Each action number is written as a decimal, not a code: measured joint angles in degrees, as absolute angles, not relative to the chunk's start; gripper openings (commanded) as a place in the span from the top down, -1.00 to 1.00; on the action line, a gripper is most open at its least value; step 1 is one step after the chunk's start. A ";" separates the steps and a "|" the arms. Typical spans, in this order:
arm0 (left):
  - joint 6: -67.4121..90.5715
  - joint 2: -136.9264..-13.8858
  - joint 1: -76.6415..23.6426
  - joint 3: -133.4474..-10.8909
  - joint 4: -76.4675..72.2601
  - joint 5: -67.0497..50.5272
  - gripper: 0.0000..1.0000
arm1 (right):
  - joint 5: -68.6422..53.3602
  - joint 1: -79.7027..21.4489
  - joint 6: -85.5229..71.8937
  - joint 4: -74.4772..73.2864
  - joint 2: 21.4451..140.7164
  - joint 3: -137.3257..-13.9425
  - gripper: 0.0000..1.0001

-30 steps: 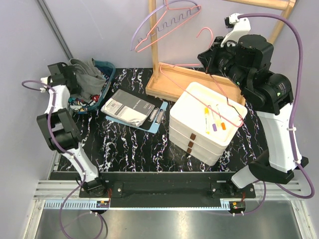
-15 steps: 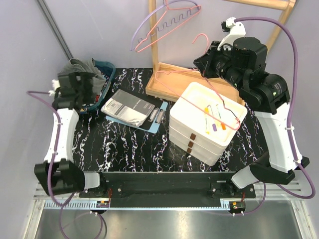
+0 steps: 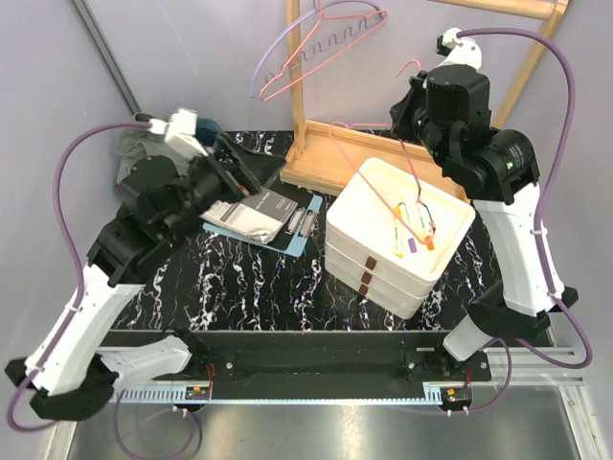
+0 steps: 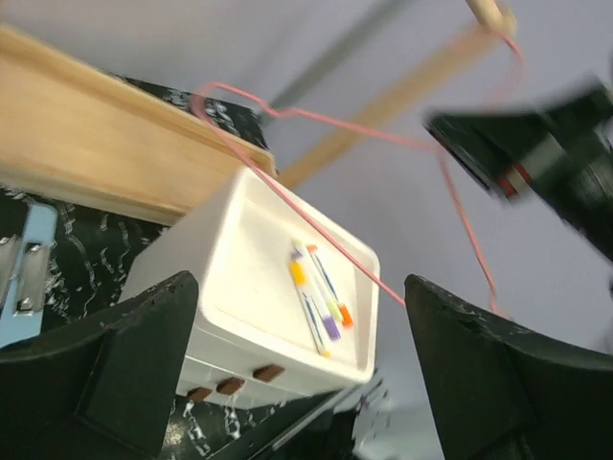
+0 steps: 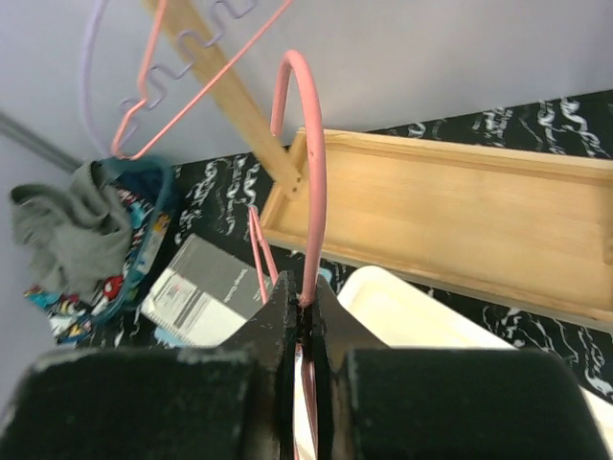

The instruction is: Remove the shorts from the hanger

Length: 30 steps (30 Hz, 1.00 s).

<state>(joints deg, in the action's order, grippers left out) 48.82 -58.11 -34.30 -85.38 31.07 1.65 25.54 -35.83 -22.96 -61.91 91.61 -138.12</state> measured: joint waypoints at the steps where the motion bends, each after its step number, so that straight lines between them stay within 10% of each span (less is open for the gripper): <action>1: 45.76 -58.61 -39.22 -86.48 30.72 2.35 -0.84 | 27.55 -35.83 -23.73 -62.37 92.14 -138.47 1.00; 13: 4.32 -77.89 -78.59 -103.85 29.02 19.68 -0.98 | 42.39 -35.83 -30.26 -70.52 96.57 -145.64 1.00; 26: -13.41 -88.95 -85.19 -112.86 29.87 28.77 -0.97 | 47.05 -35.83 -30.74 -75.96 99.46 -149.12 1.00; 30: -16.73 -93.47 -85.41 -116.84 29.87 34.70 -0.65 | 46.54 -35.83 -31.75 -76.62 100.33 -149.82 1.00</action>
<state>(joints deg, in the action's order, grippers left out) -16.73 -93.47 -85.41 -116.84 29.87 34.70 46.54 -35.83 -31.75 -76.62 100.33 -149.82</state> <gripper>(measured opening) 0.934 0.058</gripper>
